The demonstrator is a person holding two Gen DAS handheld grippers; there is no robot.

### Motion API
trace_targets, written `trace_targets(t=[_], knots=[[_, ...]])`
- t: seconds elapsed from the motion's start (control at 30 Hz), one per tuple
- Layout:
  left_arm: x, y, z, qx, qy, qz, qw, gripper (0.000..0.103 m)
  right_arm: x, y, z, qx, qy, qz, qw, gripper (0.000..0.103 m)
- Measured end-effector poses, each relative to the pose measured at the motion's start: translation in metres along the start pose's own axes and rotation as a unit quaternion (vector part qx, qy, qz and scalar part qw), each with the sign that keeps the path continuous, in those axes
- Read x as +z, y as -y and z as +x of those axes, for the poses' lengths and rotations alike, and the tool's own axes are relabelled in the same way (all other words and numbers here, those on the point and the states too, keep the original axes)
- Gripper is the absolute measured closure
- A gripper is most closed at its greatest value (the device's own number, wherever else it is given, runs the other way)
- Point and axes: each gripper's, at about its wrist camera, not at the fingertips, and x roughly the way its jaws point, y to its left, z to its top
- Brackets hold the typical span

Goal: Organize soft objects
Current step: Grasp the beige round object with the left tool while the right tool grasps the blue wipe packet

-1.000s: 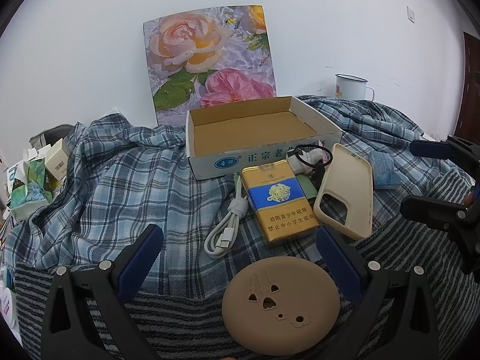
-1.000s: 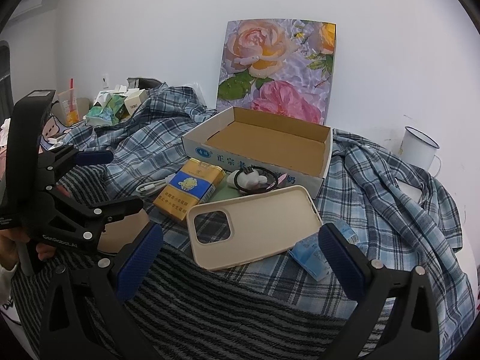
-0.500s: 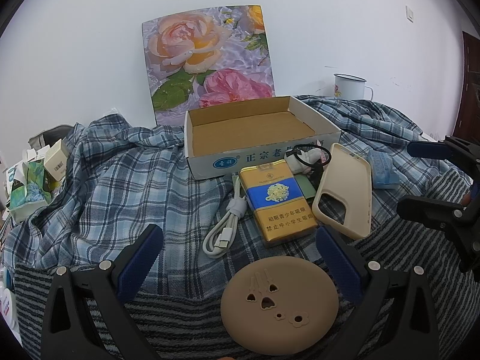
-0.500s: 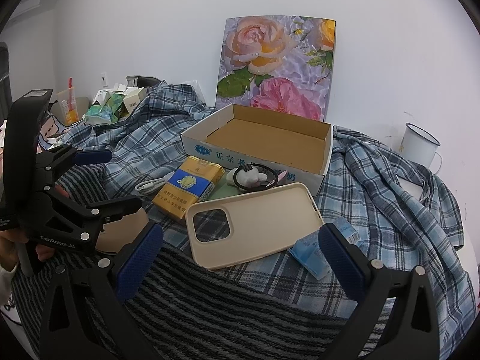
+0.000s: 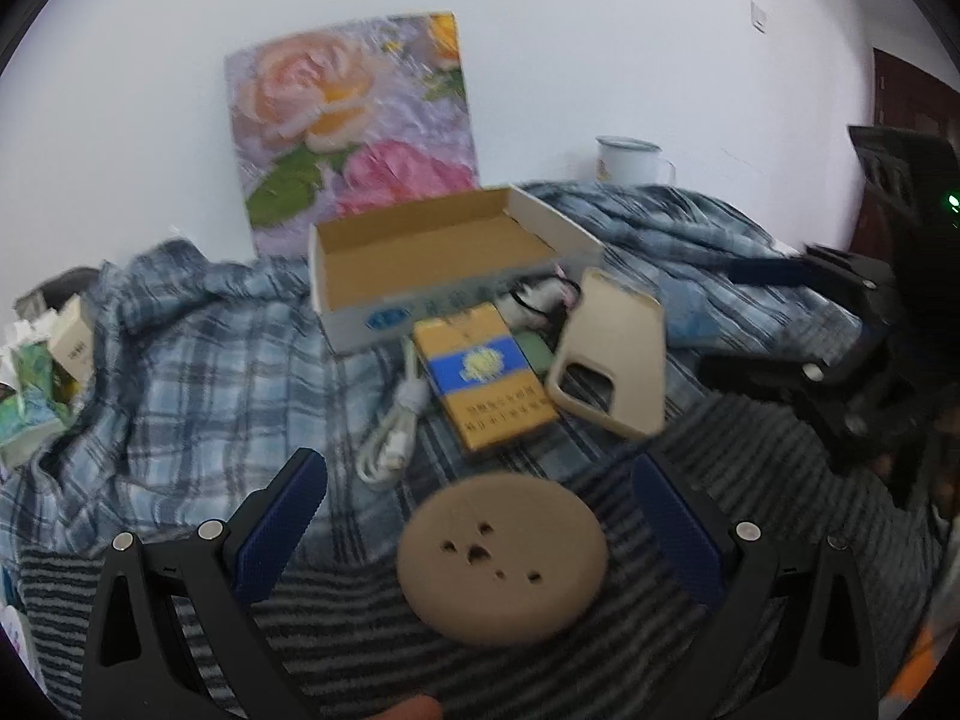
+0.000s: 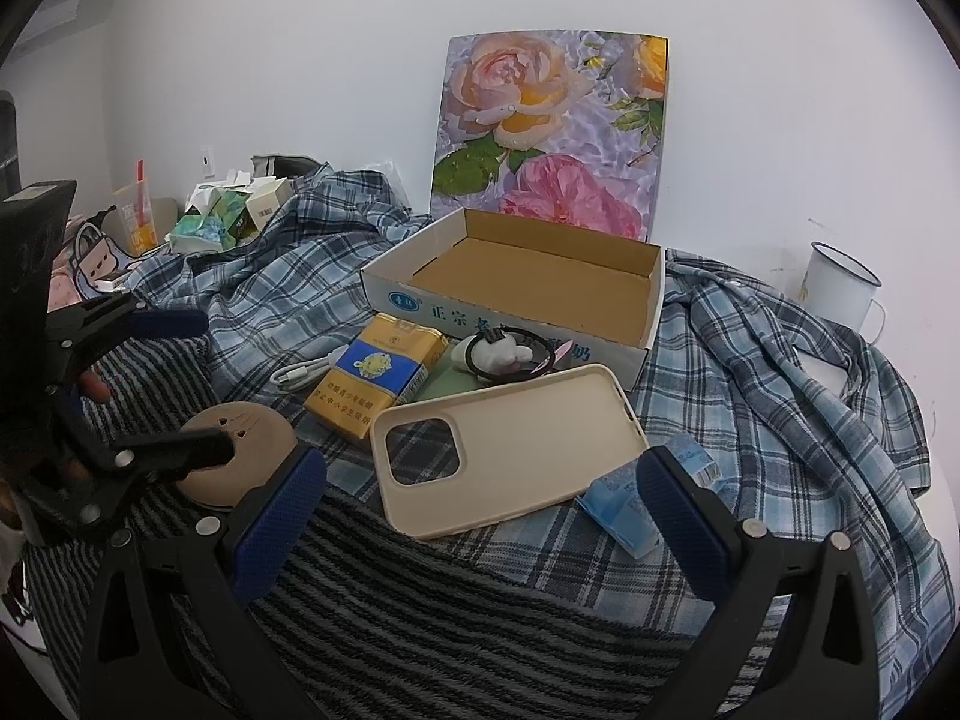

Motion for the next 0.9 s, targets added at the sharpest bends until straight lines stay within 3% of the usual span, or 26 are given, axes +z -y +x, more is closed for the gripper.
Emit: trace_targets(t=[0.17,0.47,0.63,0.9], knots=[[-0.012,-0.005,0.012,-0.045,-0.055,-0.014,0.9974,0.000,-0.001,0.000,-0.001,0.001,-0.001,0.003,1.000,0.000],[-0.019,-0.007,0.032,-0.044,-0.099,-0.035,0.9935,0.009,-0.001,0.001,-0.001,0.001,-0.001,0.006,1.000,0.000],[-0.022,-0.001,0.036,-0.034,-0.110,-0.017,0.9932,0.014,-0.002,0.001,0.000,0.002,-0.005,0.009,1.000,0.000],[-0.023,0.000,0.032,-0.040,-0.093,-0.014,0.9947,0.021,0.000,0.009,-0.002,0.008,0.002,0.030,1.000,0.000]])
